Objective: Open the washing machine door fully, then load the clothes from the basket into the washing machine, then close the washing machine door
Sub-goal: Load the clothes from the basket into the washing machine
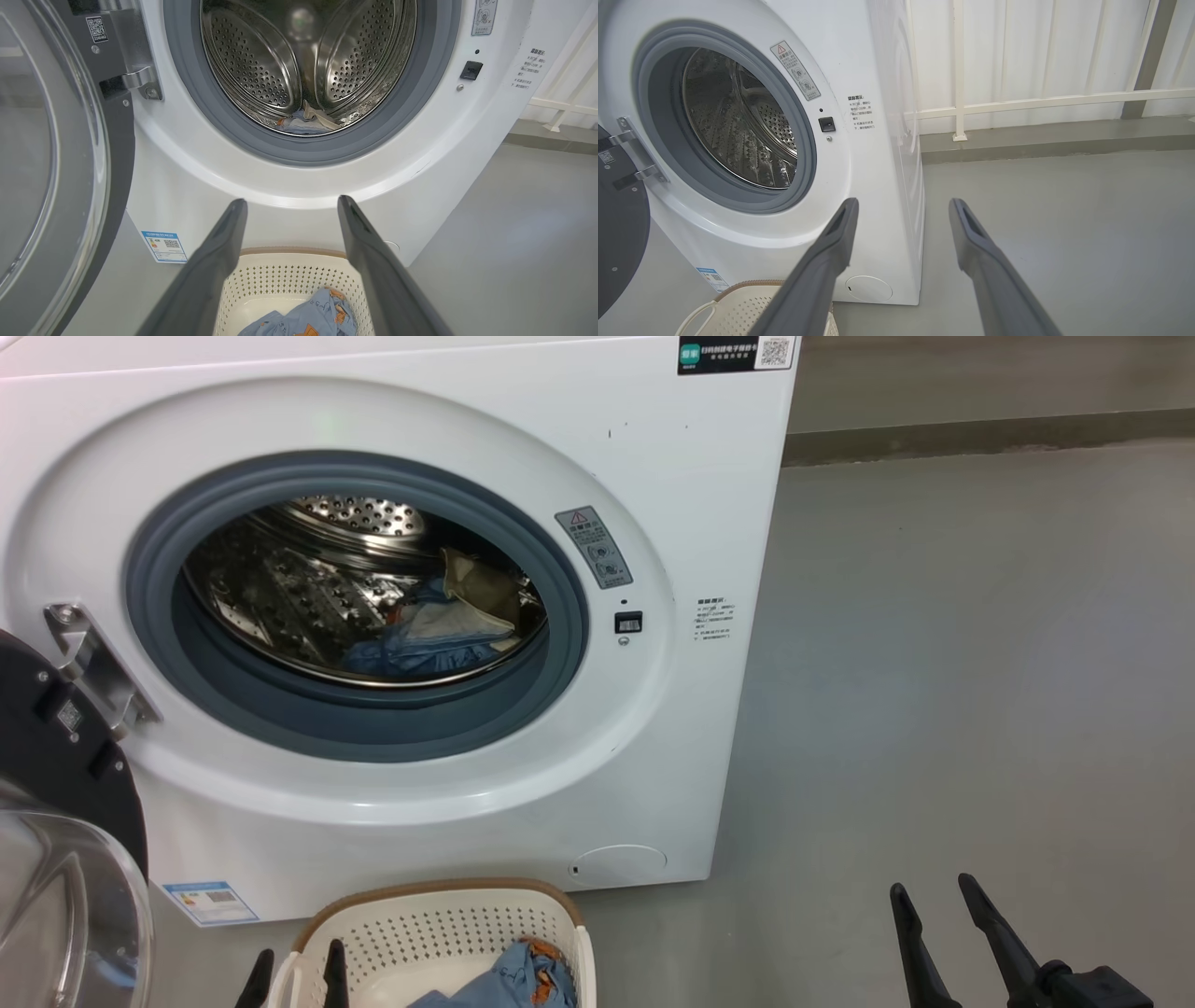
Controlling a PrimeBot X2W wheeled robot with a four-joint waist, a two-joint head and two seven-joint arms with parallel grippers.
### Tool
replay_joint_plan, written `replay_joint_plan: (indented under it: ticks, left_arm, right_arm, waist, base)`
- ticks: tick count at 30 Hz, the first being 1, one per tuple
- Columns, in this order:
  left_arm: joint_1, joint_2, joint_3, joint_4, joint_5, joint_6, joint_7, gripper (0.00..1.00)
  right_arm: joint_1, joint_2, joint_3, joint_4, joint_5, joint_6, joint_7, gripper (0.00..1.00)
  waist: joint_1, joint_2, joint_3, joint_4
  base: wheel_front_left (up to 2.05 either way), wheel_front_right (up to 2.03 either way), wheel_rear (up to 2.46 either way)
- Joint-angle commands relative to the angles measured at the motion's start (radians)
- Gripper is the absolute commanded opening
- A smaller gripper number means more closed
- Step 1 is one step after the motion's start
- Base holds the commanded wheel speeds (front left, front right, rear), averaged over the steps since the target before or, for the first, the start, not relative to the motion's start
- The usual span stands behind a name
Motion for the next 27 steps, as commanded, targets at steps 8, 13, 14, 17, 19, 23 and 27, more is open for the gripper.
replay_joint_plan:
  ticks: [8,13,14,17,19,23,27]
  left_arm:
    - [-0.023,0.019,0.034,-0.046,-0.030,-0.011,0.025,1.00]
    - [-0.026,0.028,0.017,-0.061,-0.027,-0.013,0.060,1.00]
    - [-0.027,0.036,0.003,-0.064,-0.013,-0.009,0.081,1.00]
    - [-0.034,0.044,-0.014,-0.073,-0.015,-0.024,0.111,1.00]
    - [-0.041,0.051,-0.018,-0.076,-0.021,-0.033,0.129,1.00]
    - [-0.057,0.063,-0.017,-0.068,-0.031,-0.040,0.158,1.00]
    - [-0.084,0.092,-0.023,-0.033,-0.044,-0.066,0.205,1.00]
  right_arm:
    - [-0.029,-0.012,0.039,-0.029,0.008,0.006,-0.012,1.00]
    - [-0.036,-0.012,0.046,-0.032,0.011,0.006,-0.012,1.00]
    - [-0.039,-0.012,0.048,-0.033,0.012,0.006,-0.012,1.00]
    - [-0.050,-0.012,0.053,-0.039,0.014,0.006,-0.012,1.00]
    - [-0.060,-0.012,0.057,-0.042,0.016,0.006,-0.012,1.00]
    - [-0.076,-0.012,0.066,-0.047,0.017,0.006,-0.012,1.00]
    - [-0.099,-0.012,0.081,-0.053,0.021,0.006,-0.012,1.00]
  waist:
    - [0.0000,0.0000,0.023,-0.008]
    - [0.0000,0.0000,0.043,-0.021]
    - [0.0000,0.0000,0.052,-0.027]
    - [0.0000,0.0000,0.076,-0.037]
    - [0.0000,0.0000,0.093,-0.044]
    - [0.0000,0.0000,0.123,-0.058]
    - [0.0000,0.0000,0.158,-0.084]
  base:
    - [0.00,0.00,0.00]
    - [0.00,0.00,0.00]
    - [0.00,0.00,0.00]
    - [0.00,0.00,0.00]
    - [0.00,0.00,0.00]
    - [0.00,0.00,0.00]
    - [0.00,0.00,0.00]
